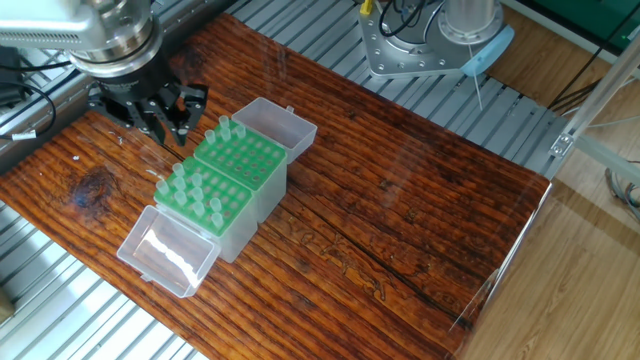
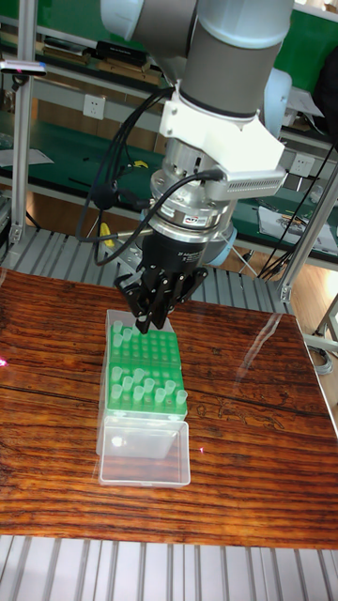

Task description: Transfer all large pipette tips from one holder to another

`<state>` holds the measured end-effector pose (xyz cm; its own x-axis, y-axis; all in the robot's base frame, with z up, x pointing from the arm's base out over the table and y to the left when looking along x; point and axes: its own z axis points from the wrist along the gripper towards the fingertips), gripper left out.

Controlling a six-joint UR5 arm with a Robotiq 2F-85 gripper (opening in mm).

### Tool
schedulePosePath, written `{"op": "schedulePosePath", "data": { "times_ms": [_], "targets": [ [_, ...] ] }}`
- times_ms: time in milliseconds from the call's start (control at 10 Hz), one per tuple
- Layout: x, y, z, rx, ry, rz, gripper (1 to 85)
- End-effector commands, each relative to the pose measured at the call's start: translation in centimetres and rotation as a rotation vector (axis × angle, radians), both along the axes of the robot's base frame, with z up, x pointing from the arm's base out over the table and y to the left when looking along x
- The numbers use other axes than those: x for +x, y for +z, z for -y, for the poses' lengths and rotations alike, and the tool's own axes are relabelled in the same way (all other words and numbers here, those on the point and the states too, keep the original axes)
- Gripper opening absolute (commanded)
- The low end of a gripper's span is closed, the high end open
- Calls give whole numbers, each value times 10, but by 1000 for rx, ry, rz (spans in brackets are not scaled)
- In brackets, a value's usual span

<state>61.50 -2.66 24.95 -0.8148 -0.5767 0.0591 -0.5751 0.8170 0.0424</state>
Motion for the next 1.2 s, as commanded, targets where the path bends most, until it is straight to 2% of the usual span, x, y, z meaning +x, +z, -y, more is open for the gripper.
{"op": "schedulePosePath", "data": {
  "times_ms": [0, 300, 400, 600, 700, 900, 1100],
  "targets": [
    [-8, 1, -8, 18, -27, -14, 283],
    [-35, -4, -17, 9, -53, -35, 270],
    [-44, -12, -20, 15, -74, -36, 260],
    [-61, -34, -30, 53, -95, -34, 257],
    [-66, -41, -25, 43, -94, -28, 257],
    [-64, -50, -11, 24, -126, -4, 257],
    [-52, -54, 4, -15, -195, 42, 257]
  ]
}}
